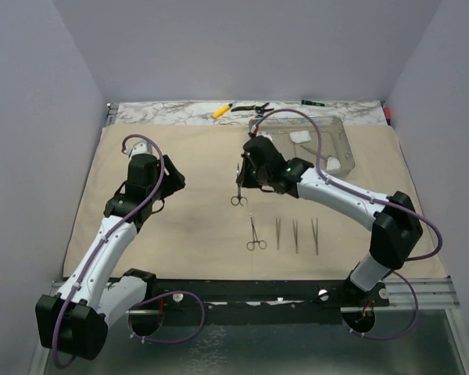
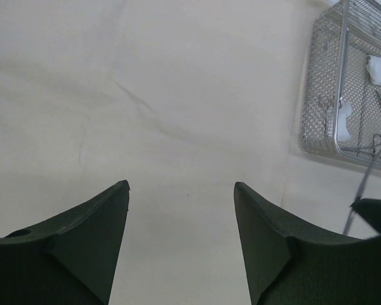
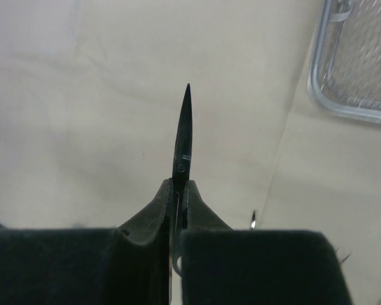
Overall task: Open and lay out the surgical kit
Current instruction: Place the medical item in the surgical kit.
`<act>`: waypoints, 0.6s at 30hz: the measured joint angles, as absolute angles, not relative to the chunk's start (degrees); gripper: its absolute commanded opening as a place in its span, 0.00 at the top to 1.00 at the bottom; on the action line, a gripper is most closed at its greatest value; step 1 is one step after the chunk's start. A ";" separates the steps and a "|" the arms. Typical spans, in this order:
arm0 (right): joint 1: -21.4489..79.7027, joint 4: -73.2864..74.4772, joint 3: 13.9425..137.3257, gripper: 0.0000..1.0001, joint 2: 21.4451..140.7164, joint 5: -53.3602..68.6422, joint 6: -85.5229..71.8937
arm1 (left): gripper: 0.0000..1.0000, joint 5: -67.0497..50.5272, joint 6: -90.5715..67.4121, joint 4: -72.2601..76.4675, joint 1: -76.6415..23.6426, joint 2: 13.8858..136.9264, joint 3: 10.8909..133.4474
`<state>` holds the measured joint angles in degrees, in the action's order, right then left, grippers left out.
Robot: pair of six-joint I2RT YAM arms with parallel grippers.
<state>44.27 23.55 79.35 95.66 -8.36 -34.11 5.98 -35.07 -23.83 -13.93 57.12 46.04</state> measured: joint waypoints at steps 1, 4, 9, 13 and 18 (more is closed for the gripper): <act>46.06 23.57 77.41 0.99 95.04 -8.97 -36.45 | 0.32 5.72 -35.07 -24.18 -13.93 56.05 45.69; 51.05 23.59 72.93 0.99 94.48 -11.27 -42.61 | 0.32 4.93 -35.07 -25.04 -13.93 52.60 44.27; 56.64 23.97 69.78 0.99 95.83 -13.26 -49.58 | 0.32 3.73 -35.11 -26.46 -13.93 48.16 41.43; 58.83 24.16 69.80 0.99 99.20 -14.44 -52.60 | 0.32 2.96 -35.40 -27.22 -13.93 46.22 40.51; 60.10 25.78 69.82 0.99 103.24 -15.29 -54.65 | 0.32 2.76 -35.86 -28.10 -13.93 43.94 39.59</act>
<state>60.10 25.78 69.82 103.24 -15.29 -54.65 2.76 -35.86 -28.10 -13.93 43.94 39.59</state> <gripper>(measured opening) 0.042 0.683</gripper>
